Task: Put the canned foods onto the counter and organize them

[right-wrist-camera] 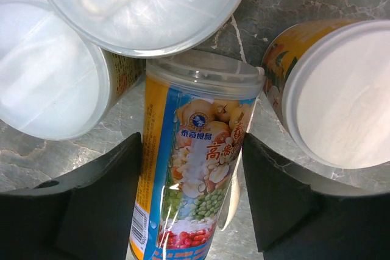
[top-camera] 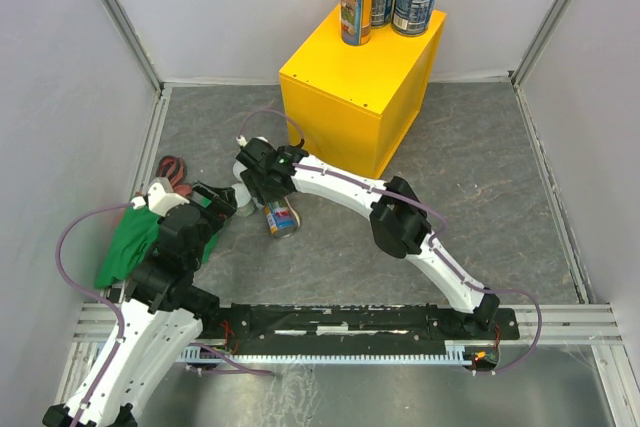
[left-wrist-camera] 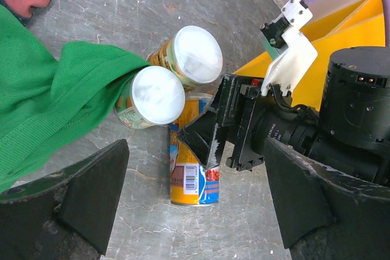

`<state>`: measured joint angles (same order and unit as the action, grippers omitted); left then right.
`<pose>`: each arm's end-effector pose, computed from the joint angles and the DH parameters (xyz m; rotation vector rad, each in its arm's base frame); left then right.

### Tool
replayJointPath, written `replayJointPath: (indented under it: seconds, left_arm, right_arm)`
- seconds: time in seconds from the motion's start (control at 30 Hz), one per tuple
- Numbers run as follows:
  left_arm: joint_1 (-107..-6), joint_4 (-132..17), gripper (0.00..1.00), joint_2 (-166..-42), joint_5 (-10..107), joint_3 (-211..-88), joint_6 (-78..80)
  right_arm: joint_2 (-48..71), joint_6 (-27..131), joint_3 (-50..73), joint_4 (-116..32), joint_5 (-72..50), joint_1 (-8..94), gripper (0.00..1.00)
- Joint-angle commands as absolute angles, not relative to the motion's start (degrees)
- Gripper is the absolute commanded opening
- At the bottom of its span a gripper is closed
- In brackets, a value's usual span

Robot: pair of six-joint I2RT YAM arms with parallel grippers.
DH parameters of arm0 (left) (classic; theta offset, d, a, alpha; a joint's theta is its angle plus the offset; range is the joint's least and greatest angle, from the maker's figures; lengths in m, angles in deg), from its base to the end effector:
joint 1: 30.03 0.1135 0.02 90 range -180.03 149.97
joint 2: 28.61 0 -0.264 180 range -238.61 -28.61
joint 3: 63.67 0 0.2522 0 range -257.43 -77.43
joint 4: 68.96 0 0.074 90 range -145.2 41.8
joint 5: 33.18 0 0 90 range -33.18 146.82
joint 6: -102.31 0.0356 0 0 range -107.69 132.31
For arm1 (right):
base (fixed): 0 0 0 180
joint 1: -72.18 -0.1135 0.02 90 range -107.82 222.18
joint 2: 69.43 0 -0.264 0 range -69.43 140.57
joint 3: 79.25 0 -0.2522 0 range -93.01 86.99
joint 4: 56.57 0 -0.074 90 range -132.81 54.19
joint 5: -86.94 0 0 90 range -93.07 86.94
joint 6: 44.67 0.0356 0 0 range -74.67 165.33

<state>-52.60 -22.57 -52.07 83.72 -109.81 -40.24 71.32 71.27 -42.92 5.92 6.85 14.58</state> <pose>0.1053 -0.0263 0.2733 -0.7926 1.7915 -0.4035 0.2900 0.4455 0.1993 -0.6544 2.5343 0.3049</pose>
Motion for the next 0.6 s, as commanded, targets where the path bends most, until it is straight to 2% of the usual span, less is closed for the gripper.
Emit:
replayJointPath:
  seconds: [0.0, 0.33, 0.57]
  left_arm:
    - [-52.22, -24.64, 0.96, -51.71, 84.6, -109.69, -41.63]
    - [-52.27, -24.91, 0.96, -51.72, 84.4, -109.74, -42.02]
    - [-52.27, -26.57, 0.96, -52.71, 83.88, -109.63, -42.23]
  right_arm:
    - [71.3, 70.05, -43.41, 5.92, 8.37, 14.7, 0.63]
    - [62.04, 67.7, -33.56, 0.87, 8.73, 14.09, 0.39]
    - [54.54, 66.36, -24.61, -4.16, 7.31, 13.96, 0.34]
